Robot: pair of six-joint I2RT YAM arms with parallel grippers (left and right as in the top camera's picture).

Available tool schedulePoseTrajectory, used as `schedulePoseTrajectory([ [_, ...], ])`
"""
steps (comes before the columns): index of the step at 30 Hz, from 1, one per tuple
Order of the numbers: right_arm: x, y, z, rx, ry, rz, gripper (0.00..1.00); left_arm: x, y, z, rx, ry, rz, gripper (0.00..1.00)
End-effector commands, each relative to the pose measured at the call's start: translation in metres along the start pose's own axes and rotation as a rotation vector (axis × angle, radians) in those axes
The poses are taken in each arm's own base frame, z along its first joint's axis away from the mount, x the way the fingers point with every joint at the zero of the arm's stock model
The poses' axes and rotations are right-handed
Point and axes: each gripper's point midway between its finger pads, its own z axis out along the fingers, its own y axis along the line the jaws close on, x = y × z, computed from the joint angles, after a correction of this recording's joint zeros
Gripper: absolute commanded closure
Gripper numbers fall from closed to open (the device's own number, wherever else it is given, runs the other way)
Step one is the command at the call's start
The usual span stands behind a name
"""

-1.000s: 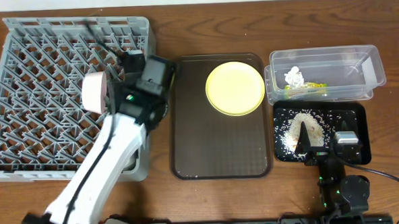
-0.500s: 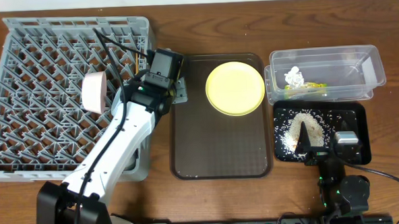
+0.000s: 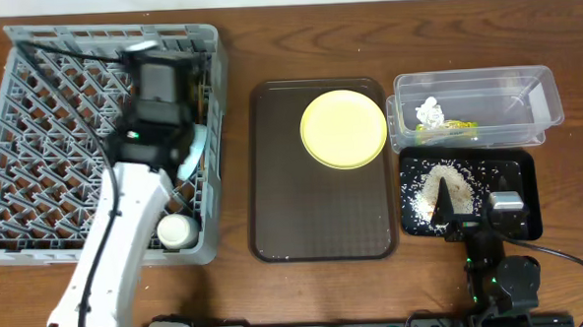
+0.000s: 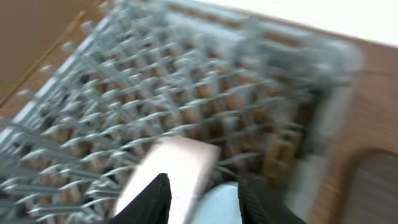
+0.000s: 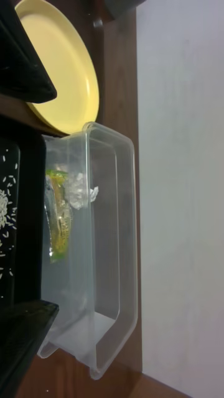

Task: Sort waste into correct bins and load items into the dishwasher
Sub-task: 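Lower the pink-white bowl upright into the rack slots and release, then reach left gripper to the yellow plate and grasp its rim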

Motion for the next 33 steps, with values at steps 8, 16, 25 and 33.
schedulePoseTrajectory([
  [8,0.000,-0.003,0.000,0.013,-0.003,0.011,0.01,0.063,0.006,0.044,0.064,0.310,0.036,0.73],
  [16,0.000,-0.003,0.000,0.013,-0.003,0.011,0.01,0.086,0.006,0.000,0.156,0.439,-0.030,0.70],
  [25,0.000,-0.003,0.000,0.013,-0.003,0.011,0.01,0.078,-0.033,-0.022,0.400,0.447,-0.079,0.60],
  [33,0.000,-0.003,0.000,0.013,-0.003,0.011,0.01,0.082,-0.079,-0.039,0.531,0.413,0.053,0.57],
])
